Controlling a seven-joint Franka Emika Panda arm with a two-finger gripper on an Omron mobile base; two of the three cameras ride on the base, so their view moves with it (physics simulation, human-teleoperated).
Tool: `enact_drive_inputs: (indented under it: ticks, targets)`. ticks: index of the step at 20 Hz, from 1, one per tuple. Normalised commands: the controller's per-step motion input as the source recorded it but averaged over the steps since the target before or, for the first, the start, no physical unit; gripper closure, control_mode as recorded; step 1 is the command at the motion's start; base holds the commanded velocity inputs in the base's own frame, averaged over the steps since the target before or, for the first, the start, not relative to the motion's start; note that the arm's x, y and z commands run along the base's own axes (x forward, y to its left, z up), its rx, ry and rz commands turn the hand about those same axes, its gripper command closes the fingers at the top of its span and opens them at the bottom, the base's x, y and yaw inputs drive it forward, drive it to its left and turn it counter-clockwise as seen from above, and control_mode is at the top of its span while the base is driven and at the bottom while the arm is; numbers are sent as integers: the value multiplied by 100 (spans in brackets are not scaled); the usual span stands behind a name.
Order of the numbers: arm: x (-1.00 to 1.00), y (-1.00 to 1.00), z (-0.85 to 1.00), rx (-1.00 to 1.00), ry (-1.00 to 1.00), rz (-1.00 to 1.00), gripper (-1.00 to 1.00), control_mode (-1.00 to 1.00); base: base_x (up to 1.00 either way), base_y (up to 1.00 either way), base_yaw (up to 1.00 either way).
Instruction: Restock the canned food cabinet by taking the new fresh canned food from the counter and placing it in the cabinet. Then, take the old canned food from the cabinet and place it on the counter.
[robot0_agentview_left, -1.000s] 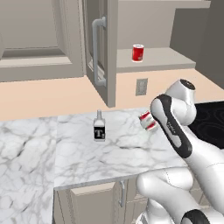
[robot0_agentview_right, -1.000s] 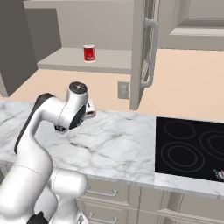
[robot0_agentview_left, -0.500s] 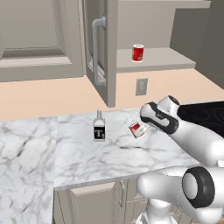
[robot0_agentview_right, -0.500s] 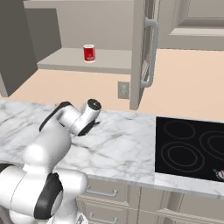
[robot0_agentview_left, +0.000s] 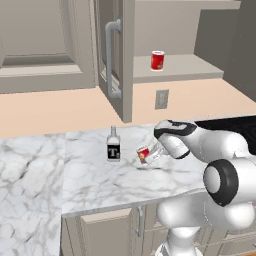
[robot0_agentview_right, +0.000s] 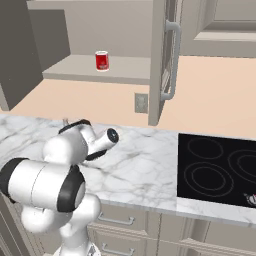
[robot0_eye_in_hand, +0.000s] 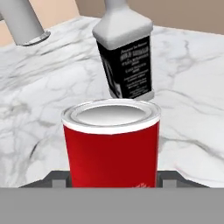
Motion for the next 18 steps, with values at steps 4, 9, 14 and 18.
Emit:
enact_drive_inputs:
  ticks: [4,9,14,18]
  targets:
    - [34,10,-62,11,-12,10,100,-100,0,0,0]
    - [14,5,0,7,-7,2,-100,-100,0,0,0]
    - [0,0,27,3,-1,0,-100,-100,0,0,0]
    - [0,0,79,5,-1,0,-100,-100,0,0,0]
